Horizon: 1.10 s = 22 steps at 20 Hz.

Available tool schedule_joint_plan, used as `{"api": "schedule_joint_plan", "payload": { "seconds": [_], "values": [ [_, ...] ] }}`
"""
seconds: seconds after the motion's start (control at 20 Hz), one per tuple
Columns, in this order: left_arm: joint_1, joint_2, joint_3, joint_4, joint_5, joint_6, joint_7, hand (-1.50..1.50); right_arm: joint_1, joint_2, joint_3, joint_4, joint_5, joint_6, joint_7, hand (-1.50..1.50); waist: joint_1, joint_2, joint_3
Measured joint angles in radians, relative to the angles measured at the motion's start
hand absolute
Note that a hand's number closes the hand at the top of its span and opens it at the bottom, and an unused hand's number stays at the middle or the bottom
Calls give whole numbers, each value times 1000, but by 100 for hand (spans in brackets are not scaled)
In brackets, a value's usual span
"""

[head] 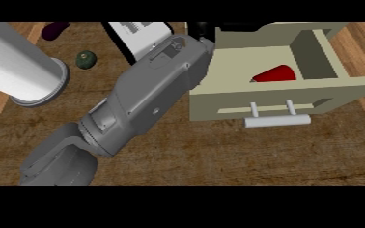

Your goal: Pick up the can, place it into the drawer and close the drawer

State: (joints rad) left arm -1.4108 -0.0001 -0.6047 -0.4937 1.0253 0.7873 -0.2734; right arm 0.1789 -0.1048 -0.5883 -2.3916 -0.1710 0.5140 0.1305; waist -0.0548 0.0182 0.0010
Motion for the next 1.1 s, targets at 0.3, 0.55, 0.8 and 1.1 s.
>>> {"api": "schedule_joint_plan", "payload": {
  "seconds": [0.3,0.55,0.8,1.1],
  "values": [
    [-14,0,0,-7,20,6,-6,-150,-93,3,145,15,295,-20,-46,-150,25,-1,0],
    [-13,0,5,-18,30,10,9,-150,-183,-3,292,86,551,-71,-76,-150,44,-5,-1],
    [-26,1,17,-10,11,15,41,-150,-295,6,423,232,777,-170,-110,-150,63,-10,-1],
    [1,37,15,-56,-24,30,83,-150,-409,-9,535,424,980,-265,-146,-150,76,-15,-1]
  ]
}}
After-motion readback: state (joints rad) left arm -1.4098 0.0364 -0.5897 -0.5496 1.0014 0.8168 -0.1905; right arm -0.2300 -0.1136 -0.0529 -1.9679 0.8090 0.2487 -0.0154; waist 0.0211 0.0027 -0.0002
